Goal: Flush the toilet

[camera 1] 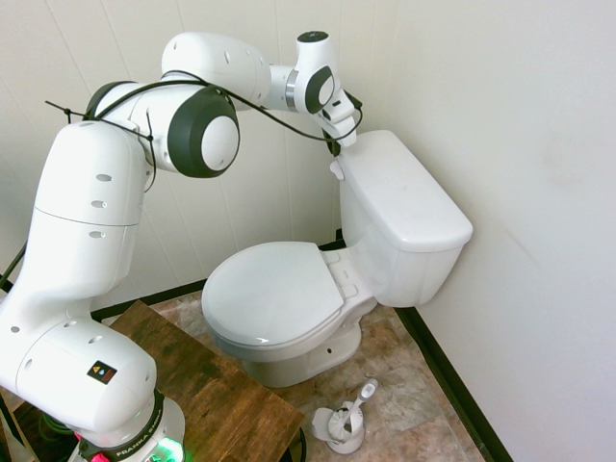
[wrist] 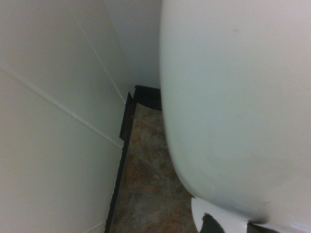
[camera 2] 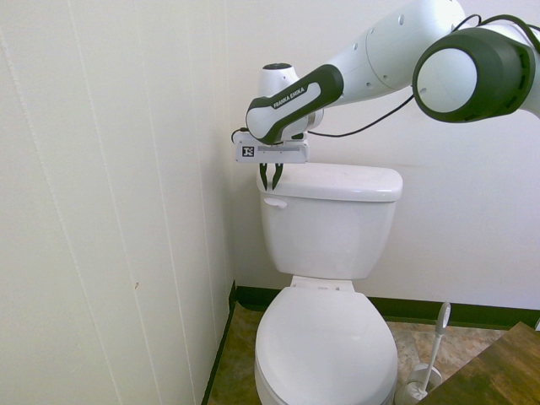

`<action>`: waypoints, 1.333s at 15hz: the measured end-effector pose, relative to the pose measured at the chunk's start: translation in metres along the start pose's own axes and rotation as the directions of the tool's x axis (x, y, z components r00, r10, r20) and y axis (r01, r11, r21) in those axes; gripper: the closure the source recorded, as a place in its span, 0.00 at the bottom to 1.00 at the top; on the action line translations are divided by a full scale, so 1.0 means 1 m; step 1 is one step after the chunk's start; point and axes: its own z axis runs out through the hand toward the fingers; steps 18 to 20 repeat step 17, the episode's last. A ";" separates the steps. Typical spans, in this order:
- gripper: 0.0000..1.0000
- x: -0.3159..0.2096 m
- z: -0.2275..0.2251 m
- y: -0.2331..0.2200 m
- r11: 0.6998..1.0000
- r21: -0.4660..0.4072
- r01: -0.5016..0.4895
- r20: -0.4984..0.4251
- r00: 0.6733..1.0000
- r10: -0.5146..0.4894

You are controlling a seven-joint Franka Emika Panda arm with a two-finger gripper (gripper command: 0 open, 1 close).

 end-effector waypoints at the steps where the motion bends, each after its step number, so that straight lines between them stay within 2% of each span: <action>1: 1.00 0.001 0.005 0.001 1.000 -0.004 -0.005 0.005 1.000 0.005; 8: 1.00 0.004 0.040 0.005 0.999 -0.035 -0.037 0.039 0.999 0.038; 20: 1.00 0.011 0.052 0.004 0.995 -0.074 -0.068 0.067 0.995 0.073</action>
